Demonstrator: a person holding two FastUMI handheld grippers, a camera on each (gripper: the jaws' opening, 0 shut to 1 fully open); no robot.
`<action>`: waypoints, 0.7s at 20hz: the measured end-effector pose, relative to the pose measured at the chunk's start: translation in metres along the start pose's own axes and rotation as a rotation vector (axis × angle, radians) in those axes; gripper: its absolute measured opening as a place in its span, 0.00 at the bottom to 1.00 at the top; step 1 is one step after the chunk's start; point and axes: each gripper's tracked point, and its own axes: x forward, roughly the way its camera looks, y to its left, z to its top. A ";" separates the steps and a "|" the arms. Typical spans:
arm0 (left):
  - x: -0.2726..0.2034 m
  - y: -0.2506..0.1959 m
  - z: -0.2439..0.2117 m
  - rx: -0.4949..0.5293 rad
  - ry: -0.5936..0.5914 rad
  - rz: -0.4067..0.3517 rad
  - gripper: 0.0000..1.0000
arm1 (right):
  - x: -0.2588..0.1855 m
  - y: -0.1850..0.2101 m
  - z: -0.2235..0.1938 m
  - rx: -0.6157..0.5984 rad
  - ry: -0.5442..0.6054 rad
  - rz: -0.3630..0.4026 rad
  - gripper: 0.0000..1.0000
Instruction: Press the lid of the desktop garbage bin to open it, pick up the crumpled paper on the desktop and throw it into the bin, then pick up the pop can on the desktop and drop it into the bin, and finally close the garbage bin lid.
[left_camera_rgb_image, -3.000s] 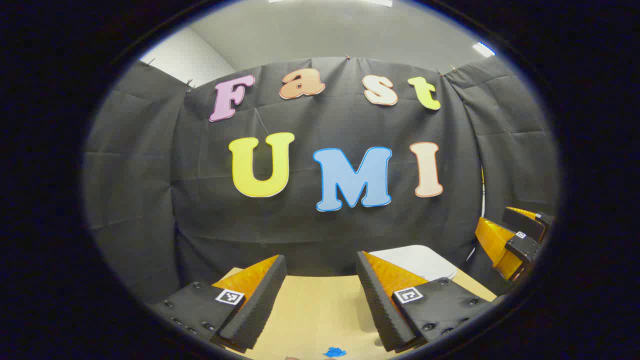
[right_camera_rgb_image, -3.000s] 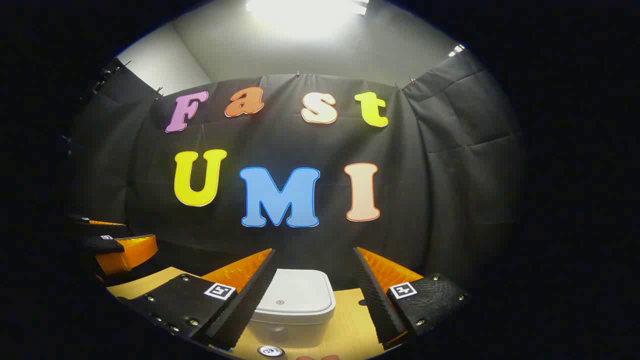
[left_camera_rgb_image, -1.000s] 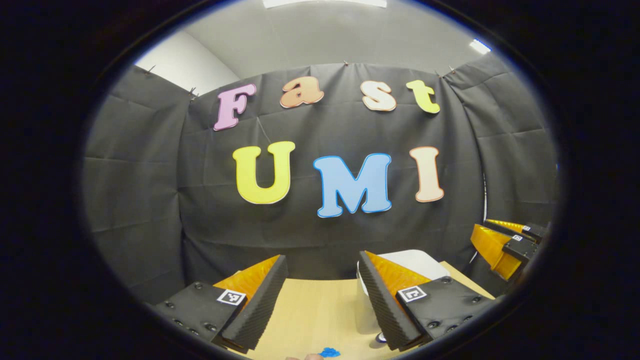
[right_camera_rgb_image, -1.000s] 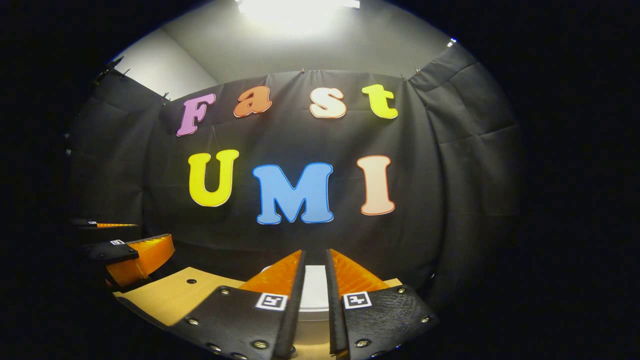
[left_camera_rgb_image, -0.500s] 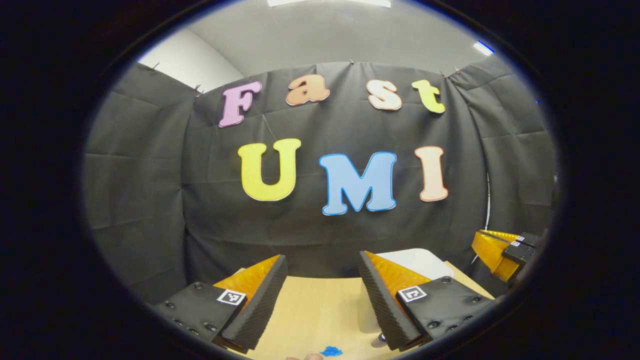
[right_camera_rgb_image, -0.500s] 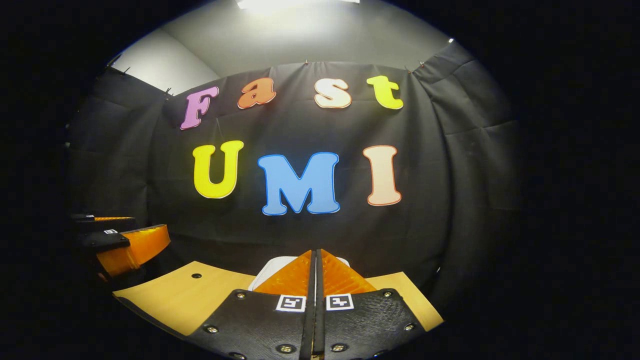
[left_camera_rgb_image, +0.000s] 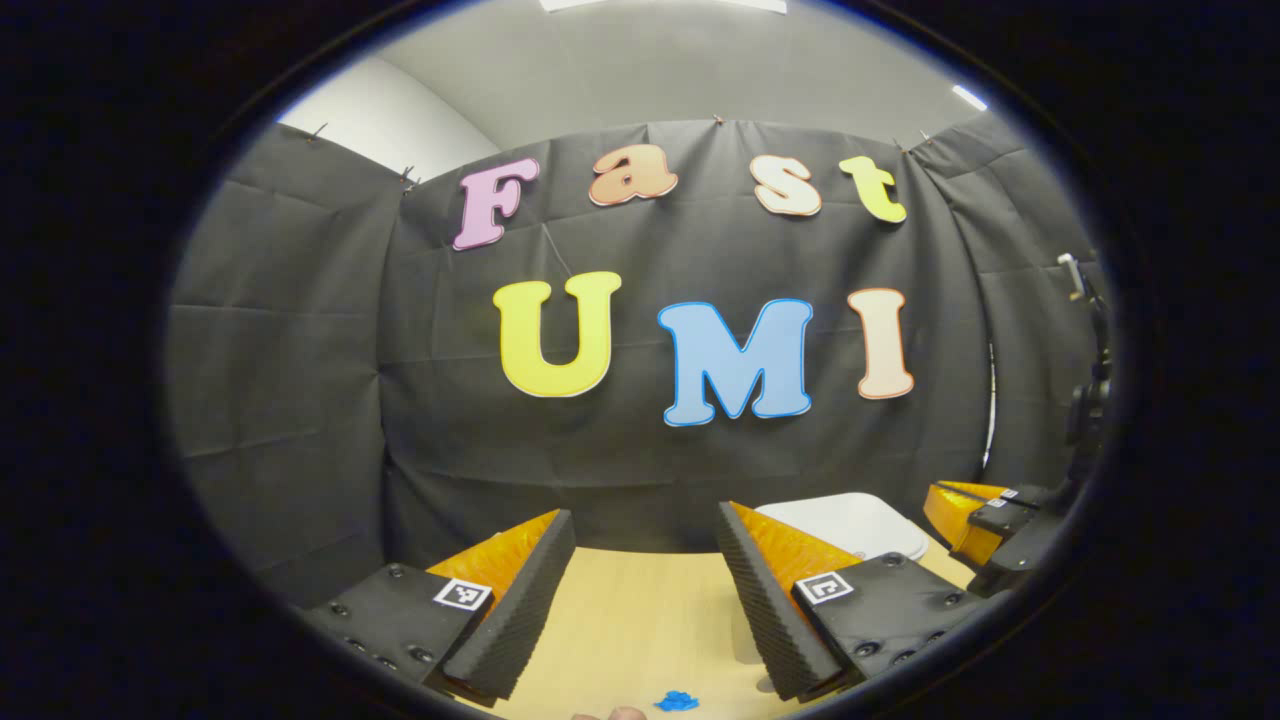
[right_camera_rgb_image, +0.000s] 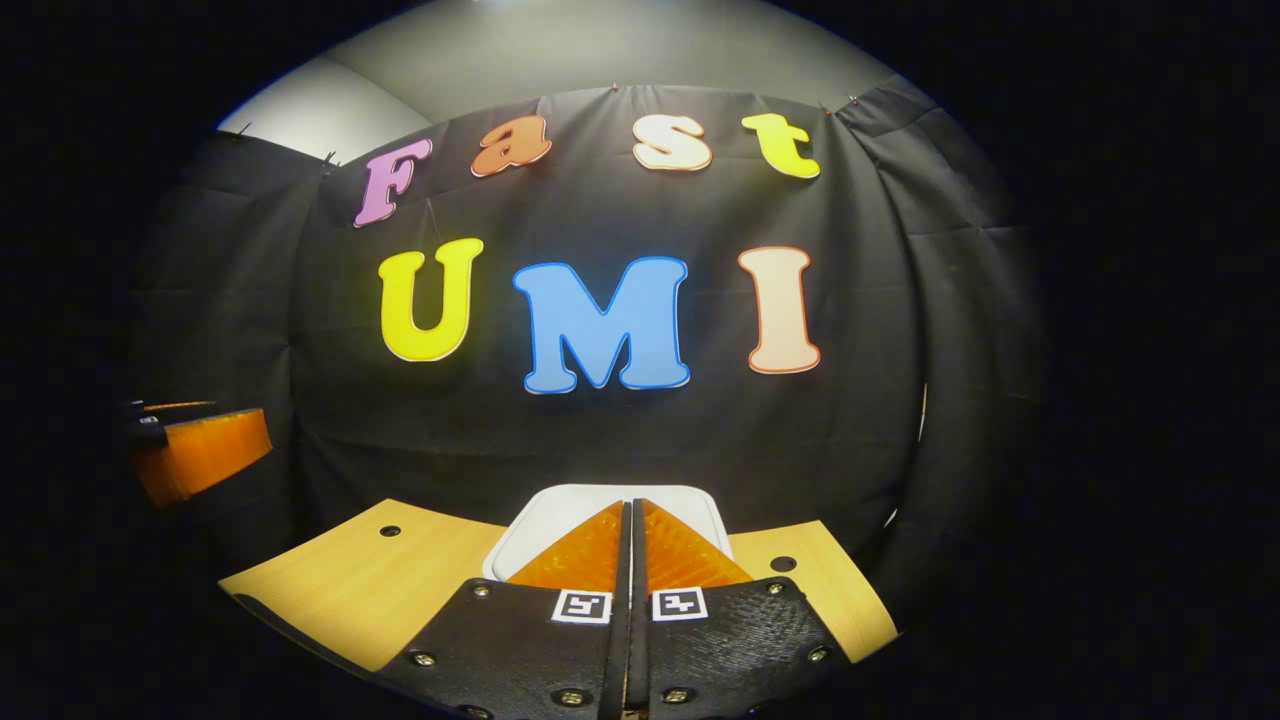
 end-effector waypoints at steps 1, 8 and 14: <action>0.001 0.004 -0.001 0.000 0.001 0.005 0.97 | 0.007 0.003 -0.007 0.006 0.023 0.009 0.01; 0.008 0.021 -0.006 0.004 0.015 0.046 0.92 | 0.039 0.014 -0.055 0.034 0.176 0.034 0.01; 0.015 0.021 -0.010 -0.004 0.027 0.047 0.95 | 0.049 0.013 -0.068 0.049 0.214 0.027 0.01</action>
